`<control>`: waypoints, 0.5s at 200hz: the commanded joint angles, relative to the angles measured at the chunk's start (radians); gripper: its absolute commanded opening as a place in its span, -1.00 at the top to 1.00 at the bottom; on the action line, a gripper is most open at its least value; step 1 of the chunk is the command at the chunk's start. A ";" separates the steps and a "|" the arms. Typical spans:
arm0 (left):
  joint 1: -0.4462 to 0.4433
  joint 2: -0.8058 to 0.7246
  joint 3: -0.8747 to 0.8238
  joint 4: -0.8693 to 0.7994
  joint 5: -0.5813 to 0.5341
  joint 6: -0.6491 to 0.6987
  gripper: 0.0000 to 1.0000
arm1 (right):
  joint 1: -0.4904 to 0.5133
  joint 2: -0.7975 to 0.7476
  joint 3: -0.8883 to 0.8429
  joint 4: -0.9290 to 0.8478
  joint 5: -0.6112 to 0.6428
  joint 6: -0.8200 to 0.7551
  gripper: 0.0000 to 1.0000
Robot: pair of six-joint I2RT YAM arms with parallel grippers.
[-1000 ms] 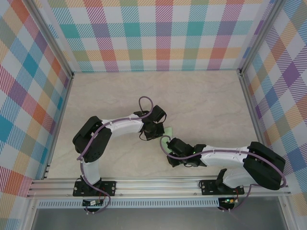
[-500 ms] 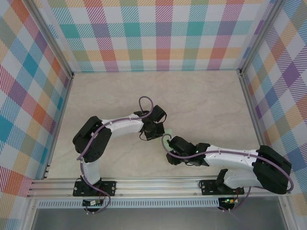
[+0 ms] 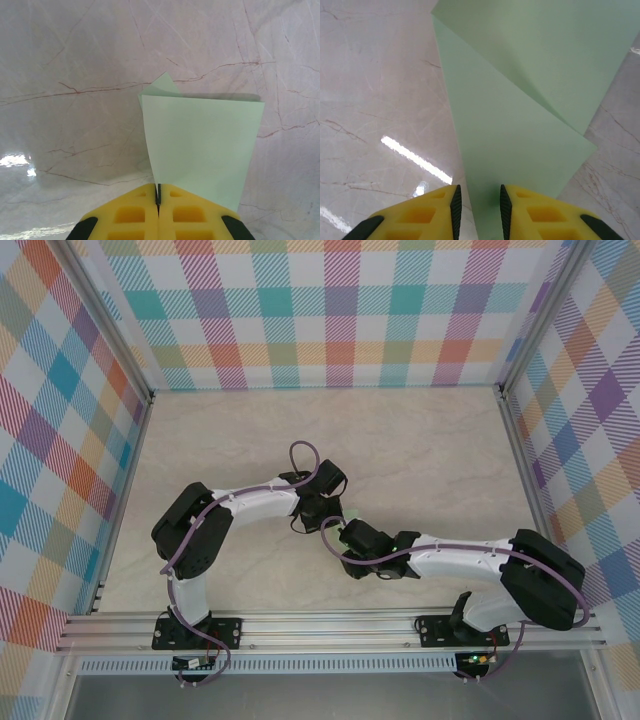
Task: Fold a paper plane with a square sheet of paper (pick it up from the middle)
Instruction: Fold the wing for the fifth time at the center of the table.
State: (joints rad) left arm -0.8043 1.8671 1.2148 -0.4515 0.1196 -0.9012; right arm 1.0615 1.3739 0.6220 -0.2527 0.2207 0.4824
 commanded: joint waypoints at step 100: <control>-0.007 -0.008 0.037 -0.041 0.006 0.011 1.00 | 0.005 -0.009 -0.015 0.021 0.060 0.009 0.86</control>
State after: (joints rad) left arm -0.8043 1.8671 1.2274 -0.4625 0.1192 -0.9005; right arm 1.0615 1.3739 0.6209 -0.2497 0.2737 0.4870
